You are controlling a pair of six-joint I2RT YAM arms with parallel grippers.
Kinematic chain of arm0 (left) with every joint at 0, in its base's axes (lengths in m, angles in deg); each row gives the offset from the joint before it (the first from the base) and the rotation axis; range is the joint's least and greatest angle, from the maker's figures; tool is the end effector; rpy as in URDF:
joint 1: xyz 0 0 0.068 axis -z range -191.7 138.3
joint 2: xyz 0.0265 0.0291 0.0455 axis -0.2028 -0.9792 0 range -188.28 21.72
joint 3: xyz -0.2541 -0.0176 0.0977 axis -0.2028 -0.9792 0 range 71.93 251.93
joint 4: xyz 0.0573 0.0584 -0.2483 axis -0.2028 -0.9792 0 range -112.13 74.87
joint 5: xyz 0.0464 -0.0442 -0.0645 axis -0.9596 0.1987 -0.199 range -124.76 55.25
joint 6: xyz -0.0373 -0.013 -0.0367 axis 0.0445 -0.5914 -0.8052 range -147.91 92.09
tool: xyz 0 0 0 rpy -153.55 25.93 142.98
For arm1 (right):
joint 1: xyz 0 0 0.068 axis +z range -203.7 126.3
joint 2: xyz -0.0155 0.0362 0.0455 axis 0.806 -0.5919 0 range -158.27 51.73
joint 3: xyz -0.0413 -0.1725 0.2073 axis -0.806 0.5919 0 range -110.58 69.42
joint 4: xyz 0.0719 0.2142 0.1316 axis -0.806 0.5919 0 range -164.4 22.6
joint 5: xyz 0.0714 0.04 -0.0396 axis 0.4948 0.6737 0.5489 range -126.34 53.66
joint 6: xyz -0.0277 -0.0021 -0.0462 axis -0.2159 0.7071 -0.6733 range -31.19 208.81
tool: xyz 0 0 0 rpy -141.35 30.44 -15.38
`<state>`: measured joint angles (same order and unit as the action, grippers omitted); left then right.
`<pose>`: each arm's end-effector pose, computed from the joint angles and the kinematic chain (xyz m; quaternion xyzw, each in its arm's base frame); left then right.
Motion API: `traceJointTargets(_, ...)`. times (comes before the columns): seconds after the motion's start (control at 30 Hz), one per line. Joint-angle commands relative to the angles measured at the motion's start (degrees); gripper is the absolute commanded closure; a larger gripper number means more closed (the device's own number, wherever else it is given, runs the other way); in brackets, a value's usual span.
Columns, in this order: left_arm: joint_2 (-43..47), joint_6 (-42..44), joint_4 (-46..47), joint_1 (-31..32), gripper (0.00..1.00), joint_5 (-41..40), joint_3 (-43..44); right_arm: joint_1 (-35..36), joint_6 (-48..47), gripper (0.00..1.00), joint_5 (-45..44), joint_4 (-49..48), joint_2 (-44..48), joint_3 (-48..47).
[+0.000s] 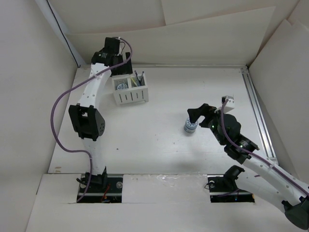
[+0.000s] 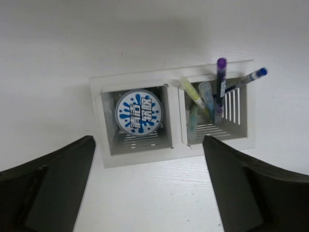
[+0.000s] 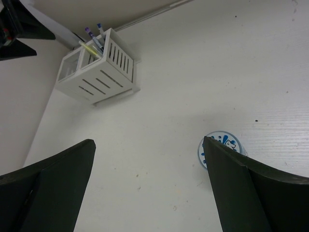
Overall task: Sort the stationery into containers
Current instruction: Place the stationery into the container, then grab a piece of stationery with the left arm
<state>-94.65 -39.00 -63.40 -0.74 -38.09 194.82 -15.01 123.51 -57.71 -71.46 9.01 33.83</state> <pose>0.4477 -0.0846 0.3645 -0.0129 0.9123 -0.0521 0.4060 0.1502 0.1038 0.3031 0.0928 0.7569 0.2633 0.5910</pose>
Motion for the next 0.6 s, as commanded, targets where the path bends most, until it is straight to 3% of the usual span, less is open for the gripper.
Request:
traceJointTargets(0.0, 2.2, -0.5, -0.8, 0.9, 0.0, -0.2, 3.8, 0.2, -0.7, 0.0, 0.4, -2.7, 0.3, 0.0)
traceJointTargets(0.17, 6.2, -0.5, 3.0, 3.3, 0.0, -3.1, 0.3, 0.2, -0.7, 0.0, -0.3, -2.7, 0.3, 0.0)
traceJointTargets(0.3, 14.9, -1.0, 13.2, 8.1, 0.0, 0.0, -9.8, 0.2, -0.7, 0.0, -3.7, -2.7, 2.5, 0.5)
traceJointTargets(0.4, 20.0, -1.0, 19.7, 15.1, 0.0, 2.0, -18.6, 0.2, 0.8, 0.07, -10.5, 0.0, 5.6, 1.1)
traceJointTargets(0.43, 20.7, -1.0, 21.3, 21.1, 0.01, 0.7, -20.9, 0.2, 2.6, 0.12, -13.0, 1.0, 7.8, 1.7)
traceJointTargets(0.53, 20.3, -0.5, 26.6, 30.3, 0.24, -3.2, -28.2, 0.2, 5.3, 0.51, -21.8, 5.0, 11.2, 1.7)
traceJointTargets(0.57, 18.4, -0.5, 29.0, 35.7, 0.73, -3.8, -29.5, 0.2, 7.1, 0.74, -23.4, 6.5, 13.0, 1.7)
